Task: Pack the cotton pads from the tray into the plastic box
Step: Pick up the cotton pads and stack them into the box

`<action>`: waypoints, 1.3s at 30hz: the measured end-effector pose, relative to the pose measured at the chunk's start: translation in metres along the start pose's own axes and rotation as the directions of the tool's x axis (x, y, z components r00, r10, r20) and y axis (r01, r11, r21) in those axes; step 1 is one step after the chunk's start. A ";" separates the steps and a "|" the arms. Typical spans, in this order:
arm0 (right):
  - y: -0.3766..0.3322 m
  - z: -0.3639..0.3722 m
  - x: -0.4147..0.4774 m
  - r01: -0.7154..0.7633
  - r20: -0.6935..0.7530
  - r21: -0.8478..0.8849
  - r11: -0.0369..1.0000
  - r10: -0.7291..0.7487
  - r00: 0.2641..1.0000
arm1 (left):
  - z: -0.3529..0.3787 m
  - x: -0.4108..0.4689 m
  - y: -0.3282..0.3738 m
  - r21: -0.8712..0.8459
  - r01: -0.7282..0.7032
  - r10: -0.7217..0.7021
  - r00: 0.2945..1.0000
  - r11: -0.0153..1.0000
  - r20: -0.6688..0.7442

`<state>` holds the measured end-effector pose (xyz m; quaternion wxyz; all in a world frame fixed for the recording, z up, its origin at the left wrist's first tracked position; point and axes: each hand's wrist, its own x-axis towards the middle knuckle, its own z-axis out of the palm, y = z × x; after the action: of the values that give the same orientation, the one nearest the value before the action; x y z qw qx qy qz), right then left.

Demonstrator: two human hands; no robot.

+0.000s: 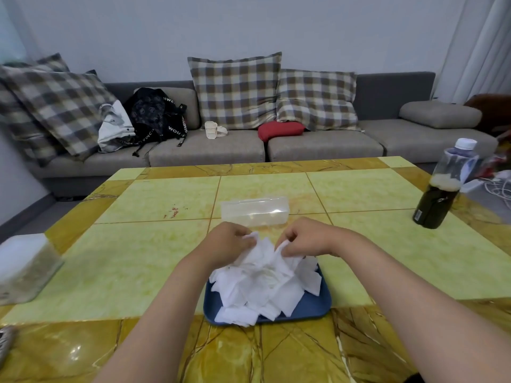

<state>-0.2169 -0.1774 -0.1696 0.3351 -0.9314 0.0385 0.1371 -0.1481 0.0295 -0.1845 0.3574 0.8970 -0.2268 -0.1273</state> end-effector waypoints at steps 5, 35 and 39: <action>-0.004 -0.014 0.002 0.107 -0.193 0.191 0.976 -0.069 0.979 | -0.016 0.002 -0.007 -0.232 -0.043 0.025 0.996 0.972 -0.081; -0.048 -0.008 0.005 0.237 -0.311 0.140 0.961 -0.185 0.932 | -0.014 -0.008 0.010 -0.724 0.186 -0.084 0.981 0.664 0.175; -0.045 -0.007 0.009 0.252 -0.338 0.107 0.962 -0.203 0.919 | -0.014 -0.008 0.013 -0.760 0.215 -0.088 0.975 0.613 0.205</action>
<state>-0.1994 -0.1467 -0.1397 0.4064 -0.9116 -0.0055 -0.0610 -0.1540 0.0335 -0.1655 0.6797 0.6582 -0.0985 -0.3084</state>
